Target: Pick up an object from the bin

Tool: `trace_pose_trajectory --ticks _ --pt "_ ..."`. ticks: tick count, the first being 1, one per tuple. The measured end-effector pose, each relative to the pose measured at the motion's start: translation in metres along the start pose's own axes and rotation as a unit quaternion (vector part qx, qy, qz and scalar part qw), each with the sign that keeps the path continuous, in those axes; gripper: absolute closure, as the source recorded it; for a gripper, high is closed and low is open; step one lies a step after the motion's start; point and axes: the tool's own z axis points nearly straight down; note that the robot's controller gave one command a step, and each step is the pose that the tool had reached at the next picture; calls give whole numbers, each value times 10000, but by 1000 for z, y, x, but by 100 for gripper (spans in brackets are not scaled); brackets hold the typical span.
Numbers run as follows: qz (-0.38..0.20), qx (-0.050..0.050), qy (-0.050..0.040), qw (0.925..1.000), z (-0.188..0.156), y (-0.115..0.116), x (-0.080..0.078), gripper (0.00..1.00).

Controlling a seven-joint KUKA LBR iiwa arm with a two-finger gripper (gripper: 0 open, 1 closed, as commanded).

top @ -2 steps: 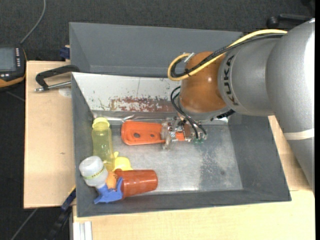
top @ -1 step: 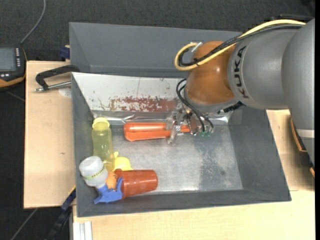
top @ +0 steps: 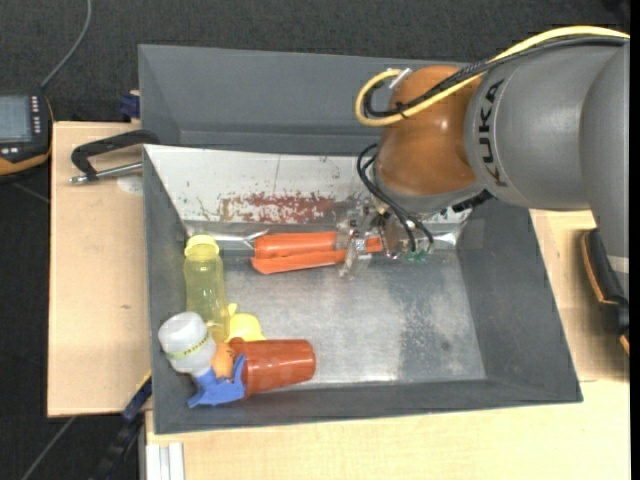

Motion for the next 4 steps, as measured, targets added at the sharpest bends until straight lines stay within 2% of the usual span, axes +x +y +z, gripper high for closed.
trace_pose_trajectory --ticks 1,2,3,4 --pt "-4 -5 59 10000 -22 -3 6 100" --pt "16 -5 16 10000 -81 -7 1 100" --pt "71 -6 16 10000 -141 3 2 100" --pt "67 -13 -24 10000 -161 5 0 100"
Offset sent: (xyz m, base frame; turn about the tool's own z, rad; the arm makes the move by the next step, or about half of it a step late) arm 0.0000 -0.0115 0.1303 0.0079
